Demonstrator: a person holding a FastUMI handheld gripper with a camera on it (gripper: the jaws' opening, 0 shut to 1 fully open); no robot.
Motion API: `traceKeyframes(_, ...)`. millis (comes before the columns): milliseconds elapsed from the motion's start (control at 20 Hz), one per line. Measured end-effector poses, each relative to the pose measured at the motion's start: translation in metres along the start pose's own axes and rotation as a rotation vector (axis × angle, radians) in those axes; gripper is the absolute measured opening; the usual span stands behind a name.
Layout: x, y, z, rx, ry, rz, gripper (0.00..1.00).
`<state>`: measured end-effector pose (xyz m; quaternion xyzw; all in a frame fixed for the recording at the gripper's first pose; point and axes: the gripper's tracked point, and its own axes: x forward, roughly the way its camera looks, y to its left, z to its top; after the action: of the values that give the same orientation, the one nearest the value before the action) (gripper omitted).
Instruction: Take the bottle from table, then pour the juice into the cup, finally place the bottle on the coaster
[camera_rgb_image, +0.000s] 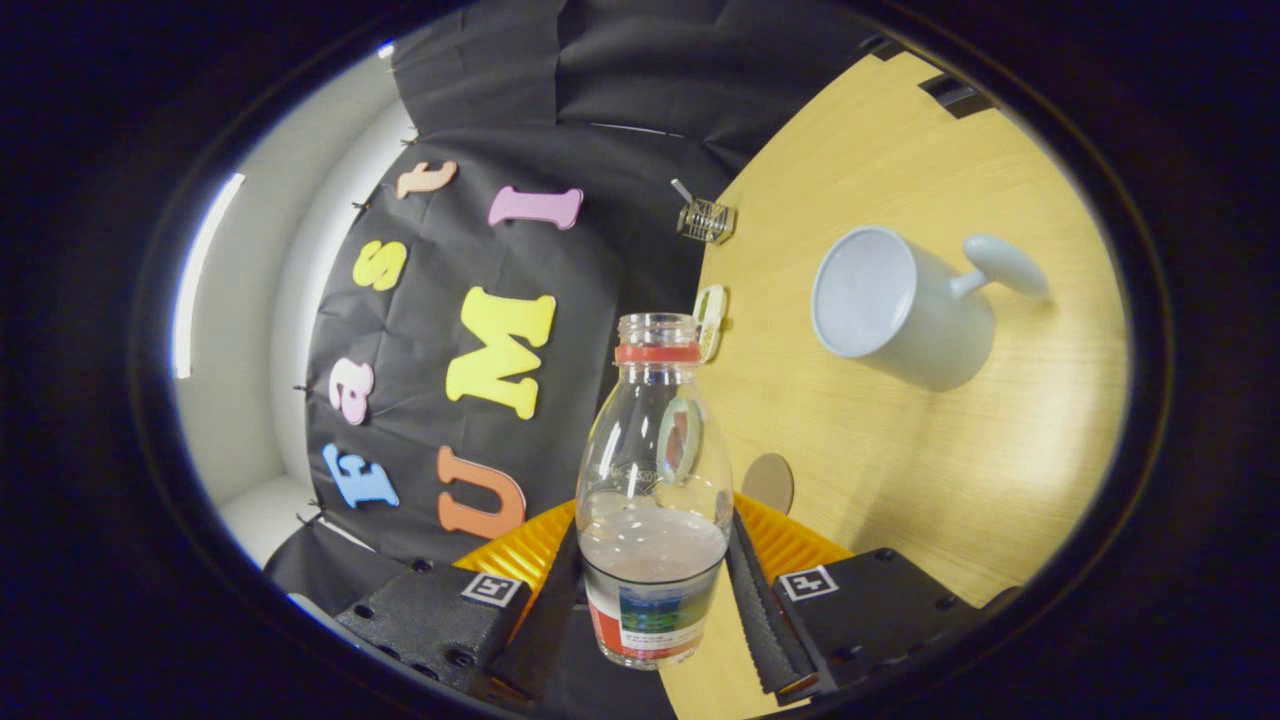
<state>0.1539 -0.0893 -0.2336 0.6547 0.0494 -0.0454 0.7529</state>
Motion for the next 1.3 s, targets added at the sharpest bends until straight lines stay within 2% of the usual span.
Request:
traceKeyframes(600,0.001,-0.003,0.018,0.194,0.008,0.006,0.78)
traceKeyframes(1300,0.003,-0.004,0.022,0.31,0.036,0.006,0.79)
